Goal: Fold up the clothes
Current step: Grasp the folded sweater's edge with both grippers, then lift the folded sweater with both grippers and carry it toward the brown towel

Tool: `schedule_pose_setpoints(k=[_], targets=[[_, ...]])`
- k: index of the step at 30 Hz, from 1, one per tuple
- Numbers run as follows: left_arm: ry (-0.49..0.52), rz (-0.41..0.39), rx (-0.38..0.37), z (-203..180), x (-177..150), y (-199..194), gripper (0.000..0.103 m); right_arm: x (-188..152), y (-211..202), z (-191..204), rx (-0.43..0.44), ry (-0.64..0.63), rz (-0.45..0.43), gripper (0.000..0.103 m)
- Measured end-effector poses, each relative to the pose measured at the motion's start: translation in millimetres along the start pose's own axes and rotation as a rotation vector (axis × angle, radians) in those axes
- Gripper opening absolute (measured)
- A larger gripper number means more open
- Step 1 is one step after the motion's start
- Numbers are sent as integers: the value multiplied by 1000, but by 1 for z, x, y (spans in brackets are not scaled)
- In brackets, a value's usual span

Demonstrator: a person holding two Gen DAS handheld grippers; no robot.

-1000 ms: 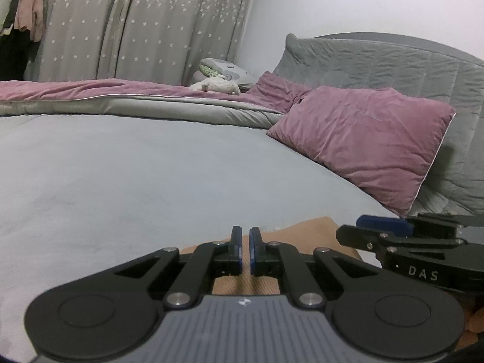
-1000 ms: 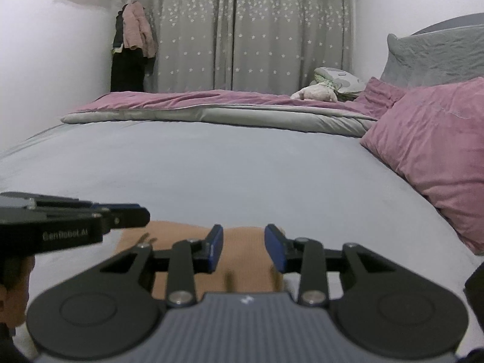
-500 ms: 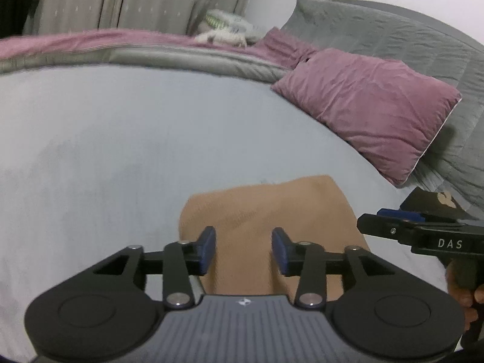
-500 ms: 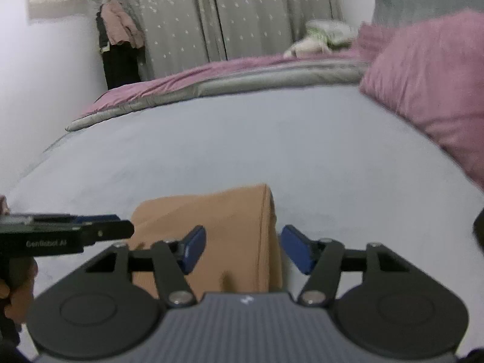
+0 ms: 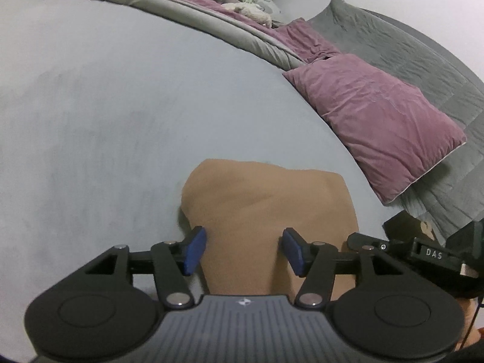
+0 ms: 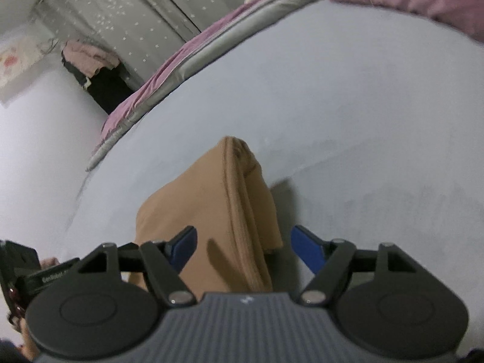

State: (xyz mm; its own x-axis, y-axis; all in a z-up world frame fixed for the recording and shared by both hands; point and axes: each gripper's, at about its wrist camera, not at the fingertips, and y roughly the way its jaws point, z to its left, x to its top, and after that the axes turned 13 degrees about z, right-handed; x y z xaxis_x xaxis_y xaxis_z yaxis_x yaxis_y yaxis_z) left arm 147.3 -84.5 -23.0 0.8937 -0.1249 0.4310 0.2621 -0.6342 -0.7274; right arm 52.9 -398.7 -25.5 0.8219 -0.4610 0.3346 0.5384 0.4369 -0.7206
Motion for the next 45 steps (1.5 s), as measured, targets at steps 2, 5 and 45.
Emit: schedule_pose_setpoints(k=[2,5,45], targets=[[-6,6,-5,2,0,2,58,0,5,-7,17,17,13,72],[-12,12,-12,5,1,6,61,0,13,-12,31,30,30,72],[-140,-63,-203,31,-15,38,60,2,67,-14,186,104,14,63]])
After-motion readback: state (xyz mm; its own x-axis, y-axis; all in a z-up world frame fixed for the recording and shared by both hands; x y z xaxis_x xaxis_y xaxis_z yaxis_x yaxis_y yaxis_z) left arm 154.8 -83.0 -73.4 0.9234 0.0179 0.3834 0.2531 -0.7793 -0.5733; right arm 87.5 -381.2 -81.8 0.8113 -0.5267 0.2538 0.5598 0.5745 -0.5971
